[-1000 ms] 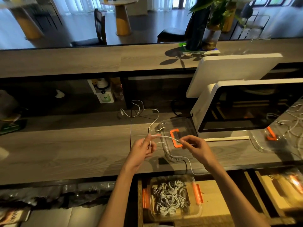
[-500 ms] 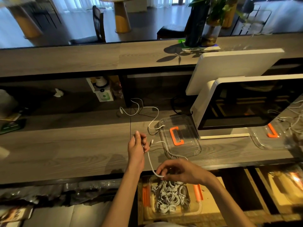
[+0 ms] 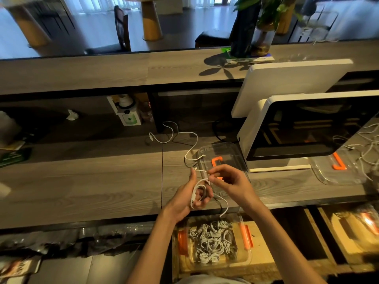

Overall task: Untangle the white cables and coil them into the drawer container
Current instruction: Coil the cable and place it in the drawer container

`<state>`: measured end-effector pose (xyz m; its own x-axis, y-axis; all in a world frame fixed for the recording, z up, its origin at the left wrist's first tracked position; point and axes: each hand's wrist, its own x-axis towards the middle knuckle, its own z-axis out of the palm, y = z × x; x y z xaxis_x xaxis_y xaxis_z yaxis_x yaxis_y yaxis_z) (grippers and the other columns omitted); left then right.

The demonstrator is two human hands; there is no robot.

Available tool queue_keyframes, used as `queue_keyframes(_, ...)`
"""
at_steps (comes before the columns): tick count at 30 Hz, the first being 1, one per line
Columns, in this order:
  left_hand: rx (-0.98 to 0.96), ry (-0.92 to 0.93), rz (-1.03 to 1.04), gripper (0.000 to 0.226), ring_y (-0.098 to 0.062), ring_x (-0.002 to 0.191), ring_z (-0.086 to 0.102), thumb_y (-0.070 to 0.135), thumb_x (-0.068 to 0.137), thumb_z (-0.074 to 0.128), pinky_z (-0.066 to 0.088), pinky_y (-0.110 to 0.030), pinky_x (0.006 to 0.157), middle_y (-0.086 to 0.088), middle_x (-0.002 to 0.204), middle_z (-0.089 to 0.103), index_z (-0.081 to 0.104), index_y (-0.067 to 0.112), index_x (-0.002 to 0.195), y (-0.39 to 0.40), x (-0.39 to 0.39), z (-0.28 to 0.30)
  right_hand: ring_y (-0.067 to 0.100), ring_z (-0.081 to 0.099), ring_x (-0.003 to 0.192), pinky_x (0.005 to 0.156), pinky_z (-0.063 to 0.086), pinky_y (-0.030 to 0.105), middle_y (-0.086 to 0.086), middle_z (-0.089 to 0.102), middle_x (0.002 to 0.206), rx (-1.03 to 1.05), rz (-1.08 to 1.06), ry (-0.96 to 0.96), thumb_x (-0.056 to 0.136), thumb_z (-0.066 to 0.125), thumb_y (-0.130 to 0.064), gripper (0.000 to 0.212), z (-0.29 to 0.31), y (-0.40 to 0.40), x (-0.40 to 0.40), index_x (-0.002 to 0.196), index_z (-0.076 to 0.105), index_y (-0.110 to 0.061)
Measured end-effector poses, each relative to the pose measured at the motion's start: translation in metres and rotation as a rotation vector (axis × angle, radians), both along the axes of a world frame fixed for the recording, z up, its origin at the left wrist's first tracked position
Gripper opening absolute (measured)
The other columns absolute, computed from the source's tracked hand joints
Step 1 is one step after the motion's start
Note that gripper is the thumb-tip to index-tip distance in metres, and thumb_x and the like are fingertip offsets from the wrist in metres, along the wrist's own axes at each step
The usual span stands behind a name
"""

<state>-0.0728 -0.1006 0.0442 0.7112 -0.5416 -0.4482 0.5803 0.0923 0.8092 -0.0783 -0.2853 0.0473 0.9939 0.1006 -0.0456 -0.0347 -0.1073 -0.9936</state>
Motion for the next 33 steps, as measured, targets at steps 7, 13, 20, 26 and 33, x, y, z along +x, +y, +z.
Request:
queue_keyframes(7,0.034,-0.244,-0.08,0.04,-0.014,0.053,0.051,0.039,0.105,0.044,0.04,-0.024,0.051,0.0,0.06,0.051,0.066,0.007,0.092,0.003,-0.005,0.007,0.035,0.073,0.09,0.084,0.056,0.058,0.007,0.077,0.089,-0.063,-0.017,-0.046,0.081,0.084,-0.021,0.026,0.001,-0.01,0.004,0.104,0.074,-0.012)
queue_keyframes(13,0.177,-0.313,0.247,0.045,-0.01,0.053,0.048,0.042,0.103,0.042,0.035,-0.021,0.051,-0.012,0.081,0.072,0.072,0.007,0.105,0.021,0.006,0.009,0.016,0.073,0.089,0.083,0.06,0.048,-0.004,0.077,0.094,-0.269,-0.037,-0.116,0.087,0.079,-0.031,0.014,0.007,-0.039,0.011,0.098,0.078,-0.023)
queue_keyframes(20,-0.069,-0.217,0.649,0.049,-0.009,0.065,0.045,0.043,0.103,0.039,0.033,-0.018,0.049,-0.02,0.116,0.071,0.067,0.006,0.121,0.033,0.01,0.007,0.01,0.071,0.085,0.075,0.058,0.031,-0.014,0.074,0.09,-0.341,-0.03,-0.129,0.094,0.07,-0.026,0.015,0.003,-0.048,0.007,0.108,0.076,-0.027)
queue_keyframes(26,-0.124,-0.098,0.853,0.049,-0.017,0.104,0.069,0.041,0.107,0.037,0.048,-0.026,0.077,-0.01,0.122,0.072,0.065,0.006,0.125,0.031,0.015,0.003,0.004,0.072,0.082,0.071,0.056,0.02,-0.005,0.075,0.092,-0.317,0.1,0.0,0.094,0.07,-0.02,0.012,-0.015,-0.035,-0.007,0.105,0.075,-0.02)
queue_keyframes(33,-0.224,-0.028,0.937,0.037,-0.012,0.059,0.053,0.038,0.107,0.039,0.044,-0.023,0.051,-0.002,0.073,0.057,0.06,0.009,0.098,0.024,0.023,0.003,0.011,0.069,0.098,0.087,0.059,0.036,-0.008,0.071,0.104,-0.381,0.469,0.063,0.097,0.069,-0.024,0.012,-0.028,-0.016,-0.023,0.109,0.073,-0.023)
